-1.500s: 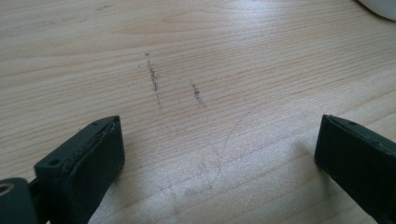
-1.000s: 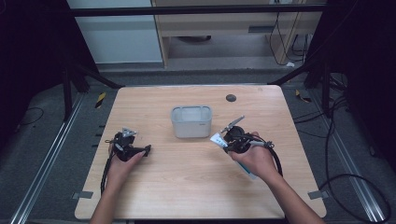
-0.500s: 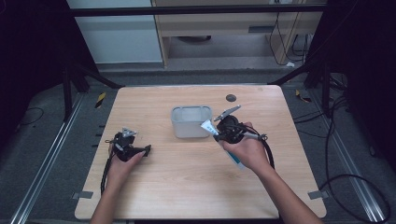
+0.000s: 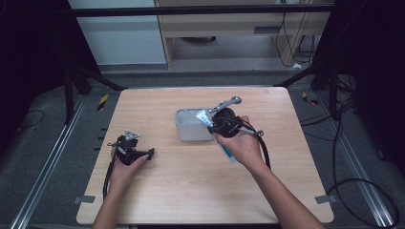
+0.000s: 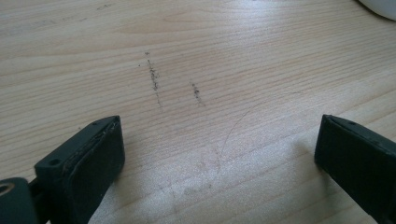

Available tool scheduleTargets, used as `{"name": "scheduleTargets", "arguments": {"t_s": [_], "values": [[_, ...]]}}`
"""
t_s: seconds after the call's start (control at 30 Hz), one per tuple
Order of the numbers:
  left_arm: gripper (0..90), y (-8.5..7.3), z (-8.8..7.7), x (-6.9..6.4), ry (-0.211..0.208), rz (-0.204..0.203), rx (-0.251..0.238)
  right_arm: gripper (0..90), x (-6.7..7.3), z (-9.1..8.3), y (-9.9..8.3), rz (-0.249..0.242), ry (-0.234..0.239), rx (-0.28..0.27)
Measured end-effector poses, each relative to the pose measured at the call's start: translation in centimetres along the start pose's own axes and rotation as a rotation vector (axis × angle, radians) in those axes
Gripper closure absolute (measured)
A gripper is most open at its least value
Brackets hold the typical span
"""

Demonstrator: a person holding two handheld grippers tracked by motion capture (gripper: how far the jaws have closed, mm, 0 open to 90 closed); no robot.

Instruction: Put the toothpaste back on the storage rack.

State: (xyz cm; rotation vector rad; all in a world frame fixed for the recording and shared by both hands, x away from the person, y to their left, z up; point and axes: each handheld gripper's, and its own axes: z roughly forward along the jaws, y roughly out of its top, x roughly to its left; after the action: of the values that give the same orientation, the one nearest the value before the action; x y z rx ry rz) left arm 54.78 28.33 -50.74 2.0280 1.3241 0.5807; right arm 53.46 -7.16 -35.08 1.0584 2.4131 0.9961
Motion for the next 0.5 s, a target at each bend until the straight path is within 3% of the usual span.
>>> {"name": "scheduleTargets", "arguments": {"t_s": [0.5], "values": [[0.9,0.0,0.0,0.0,0.001,-0.004,-0.003,79.5,0.8,0.3,3.7,0.010,0.004,-0.095]]}}
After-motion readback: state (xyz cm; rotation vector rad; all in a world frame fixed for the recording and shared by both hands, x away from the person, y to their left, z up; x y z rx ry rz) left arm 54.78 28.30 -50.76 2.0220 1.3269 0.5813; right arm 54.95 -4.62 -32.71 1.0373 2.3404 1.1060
